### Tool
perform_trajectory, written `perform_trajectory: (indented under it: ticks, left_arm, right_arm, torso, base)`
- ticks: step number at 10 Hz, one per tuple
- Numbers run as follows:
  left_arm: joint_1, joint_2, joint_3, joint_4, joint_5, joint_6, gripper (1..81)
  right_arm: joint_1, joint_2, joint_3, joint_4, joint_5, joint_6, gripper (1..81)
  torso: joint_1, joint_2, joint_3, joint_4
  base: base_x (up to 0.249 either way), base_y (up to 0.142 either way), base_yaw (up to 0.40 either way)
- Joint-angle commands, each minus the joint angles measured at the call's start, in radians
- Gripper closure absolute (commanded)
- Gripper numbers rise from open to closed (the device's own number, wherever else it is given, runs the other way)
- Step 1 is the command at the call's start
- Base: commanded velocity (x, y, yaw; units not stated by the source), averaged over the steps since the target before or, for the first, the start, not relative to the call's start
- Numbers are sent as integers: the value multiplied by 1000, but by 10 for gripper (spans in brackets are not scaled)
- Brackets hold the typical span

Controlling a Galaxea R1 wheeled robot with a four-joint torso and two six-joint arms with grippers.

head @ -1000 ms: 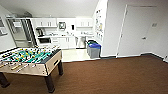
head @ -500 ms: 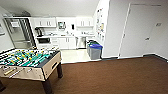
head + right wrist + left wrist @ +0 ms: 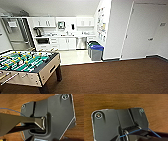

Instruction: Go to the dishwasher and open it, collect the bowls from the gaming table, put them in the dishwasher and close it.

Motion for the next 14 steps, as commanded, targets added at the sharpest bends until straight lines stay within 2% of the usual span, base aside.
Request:
perform_trajectory:
  ticks: [1, 14]
  left_arm:
    - [-53, -13, 11, 13, 55, 3, 10]
    - [-50, -17, 11, 11, 53, 5, 10]
  right_arm:
    - [41, -14, 5, 8, -49, -5, 10]
    - [42, -3, 3, 9, -49, -4, 10]
  torso:
    - [0, 0, 0, 0]
    - [1, 0, 0, 0]
  base:
    - [253, 0, 0]
    - [253, 0, 0]
